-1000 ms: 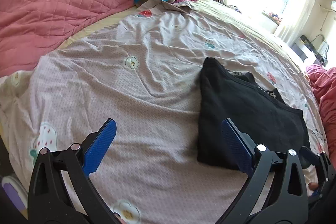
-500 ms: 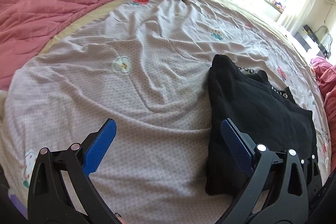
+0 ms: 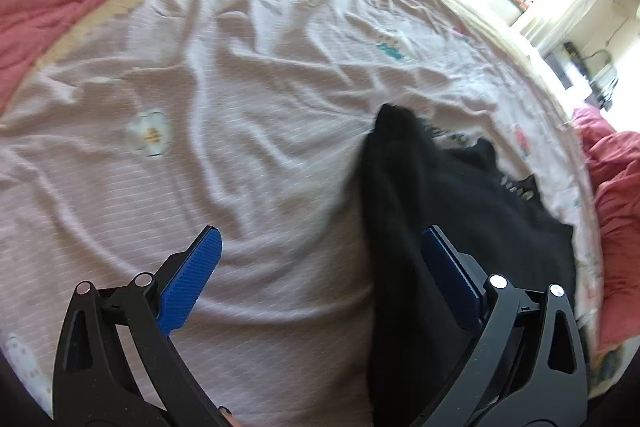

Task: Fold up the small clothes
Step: 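Grasp the shirt side with the left gripper while the right grasps beside it, then lift the grasped side with both grippers and fold it over the shirt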

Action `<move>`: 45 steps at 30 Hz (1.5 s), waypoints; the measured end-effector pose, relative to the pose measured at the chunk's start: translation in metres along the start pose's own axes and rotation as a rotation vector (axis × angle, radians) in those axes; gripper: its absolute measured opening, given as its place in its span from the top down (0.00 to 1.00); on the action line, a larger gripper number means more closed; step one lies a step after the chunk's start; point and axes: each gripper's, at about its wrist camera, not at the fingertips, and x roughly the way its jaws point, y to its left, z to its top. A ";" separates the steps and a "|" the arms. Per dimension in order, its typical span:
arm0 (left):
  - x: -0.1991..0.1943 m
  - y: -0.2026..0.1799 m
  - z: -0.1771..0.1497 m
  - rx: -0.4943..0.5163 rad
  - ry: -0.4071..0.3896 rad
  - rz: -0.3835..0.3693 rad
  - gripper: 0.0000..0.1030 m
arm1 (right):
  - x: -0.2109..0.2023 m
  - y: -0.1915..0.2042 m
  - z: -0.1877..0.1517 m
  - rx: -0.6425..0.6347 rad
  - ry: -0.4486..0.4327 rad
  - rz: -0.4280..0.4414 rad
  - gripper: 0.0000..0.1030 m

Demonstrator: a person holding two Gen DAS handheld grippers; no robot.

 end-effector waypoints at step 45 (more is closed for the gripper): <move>-0.024 -0.251 -0.014 0.303 -0.049 -0.260 0.78 | -0.128 -0.146 -0.102 0.587 -0.254 -0.095 0.92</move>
